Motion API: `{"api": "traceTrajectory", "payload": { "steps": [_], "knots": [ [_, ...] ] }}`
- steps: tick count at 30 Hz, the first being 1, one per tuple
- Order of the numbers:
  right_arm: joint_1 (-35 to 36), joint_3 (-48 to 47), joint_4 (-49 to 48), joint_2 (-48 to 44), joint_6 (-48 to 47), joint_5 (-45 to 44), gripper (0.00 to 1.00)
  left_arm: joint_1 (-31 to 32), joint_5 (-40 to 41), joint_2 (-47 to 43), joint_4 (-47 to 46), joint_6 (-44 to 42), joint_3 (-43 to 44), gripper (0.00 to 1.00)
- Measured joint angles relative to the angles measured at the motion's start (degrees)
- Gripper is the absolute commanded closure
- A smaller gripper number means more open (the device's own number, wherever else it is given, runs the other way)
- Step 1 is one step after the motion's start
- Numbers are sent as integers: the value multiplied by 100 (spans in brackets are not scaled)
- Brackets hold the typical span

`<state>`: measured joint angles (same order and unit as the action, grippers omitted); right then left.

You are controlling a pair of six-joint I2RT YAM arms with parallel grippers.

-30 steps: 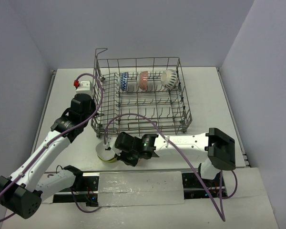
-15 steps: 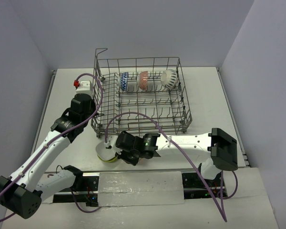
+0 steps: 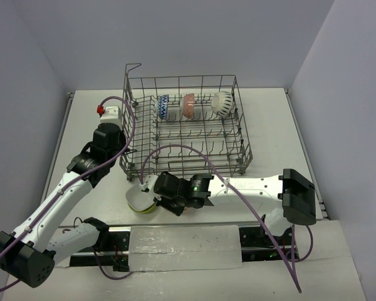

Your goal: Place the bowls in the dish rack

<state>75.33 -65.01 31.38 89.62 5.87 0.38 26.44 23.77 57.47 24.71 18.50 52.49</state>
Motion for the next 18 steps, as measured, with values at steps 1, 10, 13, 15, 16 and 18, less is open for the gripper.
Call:
{"api": "traceTrajectory", "payload": {
  "steps": [1,10,13,15,16,18],
  "knots": [
    [0,-22,28,-2,11,-48,100,0,0,0,0,0,0,100],
    [0,-72,280,-111,70,-457,100,0,0,0,0,0,0,100],
    [0,-153,433,-120,74,-533,100,0,-2,0,0,0,0,100],
    [0,-221,533,-120,87,-531,100,0,0,0,0,0,0,100],
    [2,-256,577,-120,92,-531,100,0,-2,0,0,0,0,100],
    [7,-306,632,-122,96,-531,100,0,0,0,0,0,0,100]
  ]
}}
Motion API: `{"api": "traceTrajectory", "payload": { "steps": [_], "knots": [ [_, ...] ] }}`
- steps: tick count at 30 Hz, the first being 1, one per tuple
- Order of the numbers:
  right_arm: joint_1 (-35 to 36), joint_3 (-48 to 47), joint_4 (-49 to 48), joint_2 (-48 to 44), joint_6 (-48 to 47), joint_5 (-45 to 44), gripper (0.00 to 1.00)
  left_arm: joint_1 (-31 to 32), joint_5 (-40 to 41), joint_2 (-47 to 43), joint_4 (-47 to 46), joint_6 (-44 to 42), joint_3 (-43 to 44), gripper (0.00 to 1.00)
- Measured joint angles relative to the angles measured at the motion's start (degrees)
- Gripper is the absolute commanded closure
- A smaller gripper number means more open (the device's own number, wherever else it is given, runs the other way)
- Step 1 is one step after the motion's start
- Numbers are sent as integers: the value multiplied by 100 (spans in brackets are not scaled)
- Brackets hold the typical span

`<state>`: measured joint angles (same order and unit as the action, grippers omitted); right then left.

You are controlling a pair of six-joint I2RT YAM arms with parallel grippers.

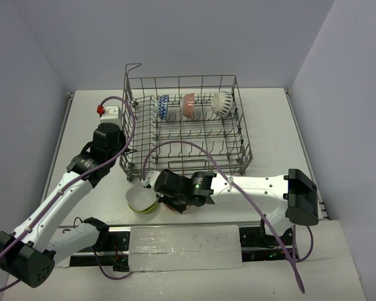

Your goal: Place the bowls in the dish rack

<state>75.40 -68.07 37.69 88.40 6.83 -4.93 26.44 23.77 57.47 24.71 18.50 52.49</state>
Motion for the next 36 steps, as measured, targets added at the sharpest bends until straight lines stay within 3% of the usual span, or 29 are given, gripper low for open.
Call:
{"api": "traceTrajectory", "payload": {
  "steps": [29,36],
  "knots": [
    [11,-243,-223,-271,140,-2,100,0,-13,-7,0,0,0,100],
    [0,-328,-269,-914,212,79,100,0,-24,-11,2,0,0,100]
  ]
}}
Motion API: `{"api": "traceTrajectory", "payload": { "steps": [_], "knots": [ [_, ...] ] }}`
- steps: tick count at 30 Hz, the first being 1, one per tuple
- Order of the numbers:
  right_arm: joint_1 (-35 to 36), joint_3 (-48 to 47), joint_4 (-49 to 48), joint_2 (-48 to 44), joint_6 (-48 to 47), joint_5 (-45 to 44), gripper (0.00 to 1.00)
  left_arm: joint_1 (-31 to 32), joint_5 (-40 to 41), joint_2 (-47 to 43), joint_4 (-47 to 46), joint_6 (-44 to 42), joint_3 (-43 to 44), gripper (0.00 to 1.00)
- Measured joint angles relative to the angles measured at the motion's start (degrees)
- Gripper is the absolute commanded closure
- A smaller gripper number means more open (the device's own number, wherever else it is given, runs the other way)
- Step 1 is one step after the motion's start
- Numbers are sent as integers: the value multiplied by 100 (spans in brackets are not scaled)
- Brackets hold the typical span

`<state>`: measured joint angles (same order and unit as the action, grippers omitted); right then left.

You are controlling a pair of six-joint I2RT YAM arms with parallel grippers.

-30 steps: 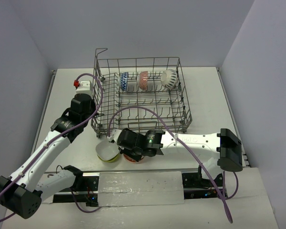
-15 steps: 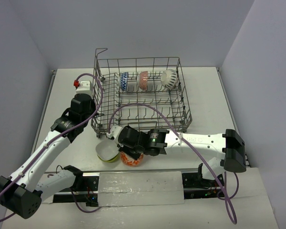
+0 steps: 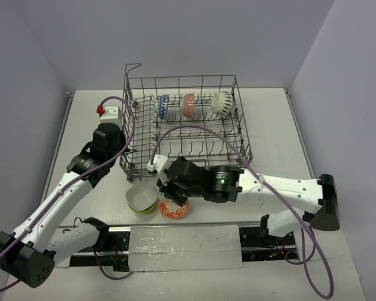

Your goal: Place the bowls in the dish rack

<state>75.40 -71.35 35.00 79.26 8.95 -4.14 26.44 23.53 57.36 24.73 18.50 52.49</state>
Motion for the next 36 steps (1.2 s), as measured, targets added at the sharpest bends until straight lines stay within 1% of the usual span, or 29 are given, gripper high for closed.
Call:
{"api": "traceTrajectory", "payload": {
  "steps": [3,6,9,12,15,19,25,28,32,36],
  "knots": [
    [-61,-166,-168,-413,9,61,100,0,-4,-11,13,0,0,100],
    [-306,-210,-551,-828,55,382,100,0,-15,-17,22,0,0,100],
    [-763,-76,-1043,-1266,197,914,100,0,-17,-24,26,0,0,100],
    [-1200,55,-1368,-1593,313,1215,100,0,-20,-26,33,0,0,100],
    [-1633,66,-1628,-1705,391,1351,100,0,-22,-26,33,0,0,100],
    [-2142,61,-1952,-1580,494,1366,100,0,-22,-26,33,0,0,100],
    [-2787,70,-2452,-962,802,1051,100,0,-22,-26,35,0,0,100],
    [-3101,245,-2905,-715,1084,1016,100,0,-22,-26,35,2,0,100],
    [-3401,468,-3504,-310,1429,1104,100,0,-22,-26,35,2,0,100],
    [-3613,754,-4092,52,1821,1423,100,0,-26,-26,35,2,0,100]
  ]
}}
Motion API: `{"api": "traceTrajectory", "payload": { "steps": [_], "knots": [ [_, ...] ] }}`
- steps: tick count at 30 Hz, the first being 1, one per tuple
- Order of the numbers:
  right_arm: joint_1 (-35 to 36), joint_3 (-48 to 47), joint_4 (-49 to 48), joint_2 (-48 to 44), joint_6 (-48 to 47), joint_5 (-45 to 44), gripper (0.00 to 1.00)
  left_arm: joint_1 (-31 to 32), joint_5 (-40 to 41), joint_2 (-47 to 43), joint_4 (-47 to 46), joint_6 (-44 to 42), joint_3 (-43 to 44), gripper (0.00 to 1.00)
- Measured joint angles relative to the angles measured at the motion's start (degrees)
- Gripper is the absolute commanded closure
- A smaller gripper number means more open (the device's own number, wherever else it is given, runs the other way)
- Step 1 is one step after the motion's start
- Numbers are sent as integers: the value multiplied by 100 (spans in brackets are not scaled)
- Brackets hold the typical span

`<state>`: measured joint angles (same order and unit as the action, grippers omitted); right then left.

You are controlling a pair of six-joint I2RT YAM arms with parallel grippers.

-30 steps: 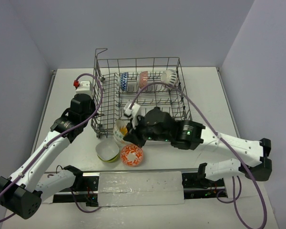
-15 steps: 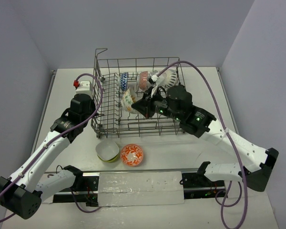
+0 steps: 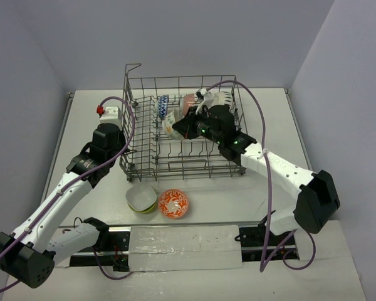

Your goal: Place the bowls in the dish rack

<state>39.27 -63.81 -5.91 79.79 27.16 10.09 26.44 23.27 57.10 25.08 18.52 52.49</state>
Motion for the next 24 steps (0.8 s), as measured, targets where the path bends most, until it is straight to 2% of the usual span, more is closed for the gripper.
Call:
{"api": "traceTrajectory", "payload": {
  "steps": [15,24],
  "knots": [
    [-160,291,-1729,796,951,621,100,0,-17,-2,2,0,0,100],
    [-160,348,-2028,1252,1261,728,100,15,-35,-37,37,0,0,100]
  ]
}}
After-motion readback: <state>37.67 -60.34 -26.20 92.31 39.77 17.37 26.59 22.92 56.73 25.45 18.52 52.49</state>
